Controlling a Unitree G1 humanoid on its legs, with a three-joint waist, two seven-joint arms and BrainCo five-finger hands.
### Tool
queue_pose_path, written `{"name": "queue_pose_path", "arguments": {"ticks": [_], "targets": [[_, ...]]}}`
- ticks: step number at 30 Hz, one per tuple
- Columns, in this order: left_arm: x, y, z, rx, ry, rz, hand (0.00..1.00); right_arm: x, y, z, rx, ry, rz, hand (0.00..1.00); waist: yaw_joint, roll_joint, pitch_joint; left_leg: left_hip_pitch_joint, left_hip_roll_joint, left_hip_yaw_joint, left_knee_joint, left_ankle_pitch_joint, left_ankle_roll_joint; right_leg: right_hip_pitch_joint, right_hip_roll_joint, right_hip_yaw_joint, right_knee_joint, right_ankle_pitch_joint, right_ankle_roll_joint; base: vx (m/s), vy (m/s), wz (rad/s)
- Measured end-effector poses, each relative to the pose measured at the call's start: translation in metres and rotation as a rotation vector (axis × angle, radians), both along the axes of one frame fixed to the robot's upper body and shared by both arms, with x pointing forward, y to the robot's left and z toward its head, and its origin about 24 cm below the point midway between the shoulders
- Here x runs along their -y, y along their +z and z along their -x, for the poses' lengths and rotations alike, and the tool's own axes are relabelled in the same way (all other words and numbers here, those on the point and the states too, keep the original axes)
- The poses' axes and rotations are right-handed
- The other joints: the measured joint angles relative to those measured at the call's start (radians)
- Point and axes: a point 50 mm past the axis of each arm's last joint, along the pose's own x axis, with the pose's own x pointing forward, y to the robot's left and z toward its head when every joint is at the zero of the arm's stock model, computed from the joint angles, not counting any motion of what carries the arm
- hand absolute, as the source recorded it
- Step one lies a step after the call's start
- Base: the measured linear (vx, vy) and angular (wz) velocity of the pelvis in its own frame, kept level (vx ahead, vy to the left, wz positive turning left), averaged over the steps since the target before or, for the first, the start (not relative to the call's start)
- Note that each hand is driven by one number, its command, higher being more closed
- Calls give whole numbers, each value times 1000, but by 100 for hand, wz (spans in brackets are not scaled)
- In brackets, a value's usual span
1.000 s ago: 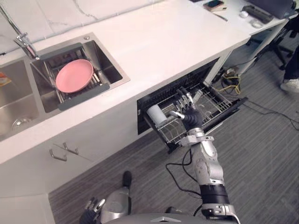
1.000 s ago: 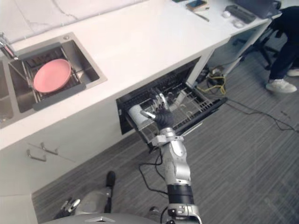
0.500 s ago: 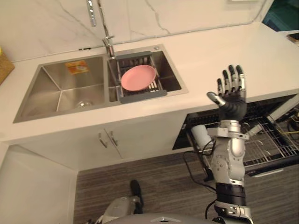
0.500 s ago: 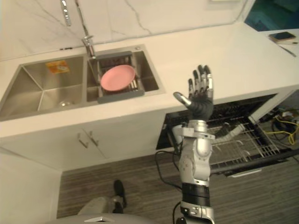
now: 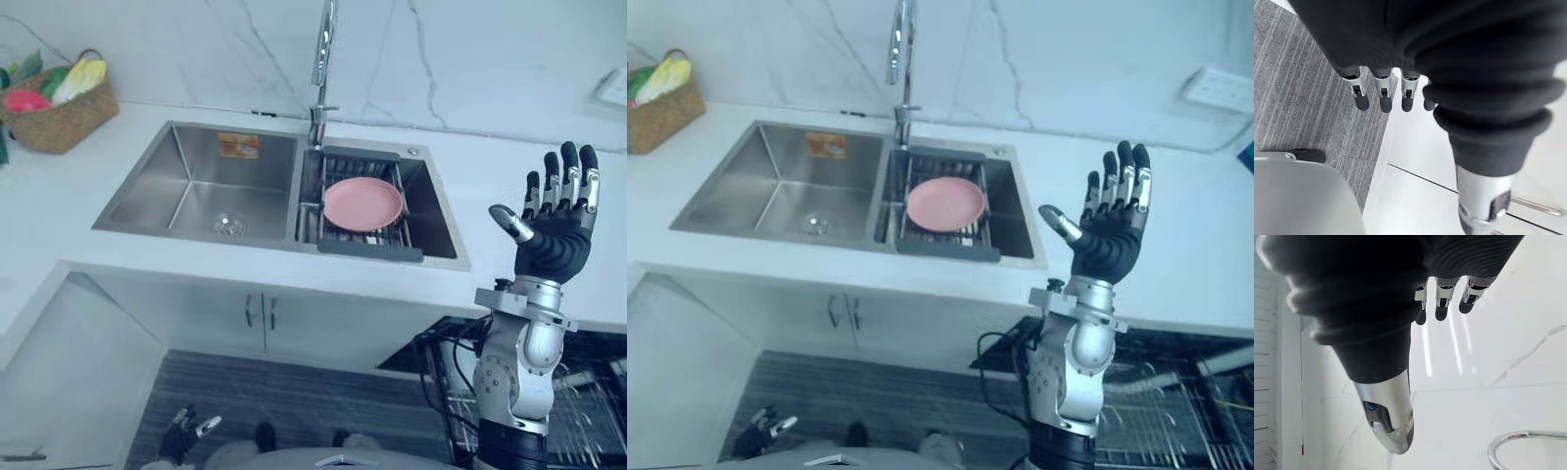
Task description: Walk over to the sink, pick up the cup, carry it to the dishwasher, place the cup inside the dishwasher, then close the dishwasher door
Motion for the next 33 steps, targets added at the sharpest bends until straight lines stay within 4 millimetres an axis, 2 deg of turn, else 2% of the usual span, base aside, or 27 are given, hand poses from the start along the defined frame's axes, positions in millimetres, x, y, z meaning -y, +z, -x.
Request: {"name": "queue_pose_path", "arguments": {"ticks": [3, 9, 12, 15, 18, 23, 27, 31, 32, 33], "targets": [[6, -1, 3, -7, -6, 15, 0, 7, 0, 1, -31, -67, 36, 0, -4, 20, -11, 36, 10, 8, -39, 13, -10, 35, 16, -2, -44, 7, -2, 153, -77, -9], [4, 2, 2, 32, -57, -13, 0, 8, -5, -4, -152, -149, 186, 0, -9, 3, -34, 50, 15, 17, -58, 4, -22, 52, 25, 6, -79, 12, -2, 43, -21, -4], [1, 2, 3, 29, -48, -21, 0, 7, -8, -8, -234, -184, 338, 0, -8, -7, -39, 50, 15, 18, -59, -6, -23, 54, 25, 7, -81, 14, -3, 0, 0, 0], [-2, 2, 7, 17, -58, -33, 0, 12, -8, -24, -336, -213, 542, 0, -7, -19, -50, 50, 14, 18, -59, -7, -20, 55, 24, 6, -86, 18, -3, 0, 0, 0], [-4, 2, 6, 11, -86, -45, 0, 15, 4, -45, -394, -243, 766, 0, -8, -24, -53, 49, 11, 14, -60, -1, -21, 66, 22, -17, -95, 21, -1, -36, -9, 12], [-4, 2, 7, -2, -88, -39, 0, 10, 14, -69, -442, -238, 977, 0, 4, -26, -53, 39, 8, 2, -60, 10, -22, 69, 20, -39, -105, 25, 5, -24, -8, 14], [-6, 2, 8, -15, -102, -46, 0, 5, 7, -89, -542, -167, 1112, 0, 21, -32, -50, 27, 4, -17, -60, 25, -17, 71, 19, -60, -115, 30, 11, -25, -14, 16], [-7, 4, 5, -5, -108, -53, 0, -5, -2, -108, -615, -75, 1216, 0, 26, -41, -45, 15, 2, -39, -60, 38, -29, 71, 18, -88, -117, 31, 11, -24, -12, 17], [-8, 6, 2, 8, -110, -55, 0, -18, -6, -128, -657, -10, 1372, 0, 55, -43, -12, -6, 1, -41, -61, 71, -19, 71, 23, -117, -149, 66, 8, -35, -5, 9], [-7, 6, 2, 8, -110, -54, 0, -18, -6, -128, -657, -10, 1372, 0, 55, -41, -10, -6, 1, -41, -61, 71, -20, 71, 23, -116, -149, 65, 7, -50, 4, 0]]}}
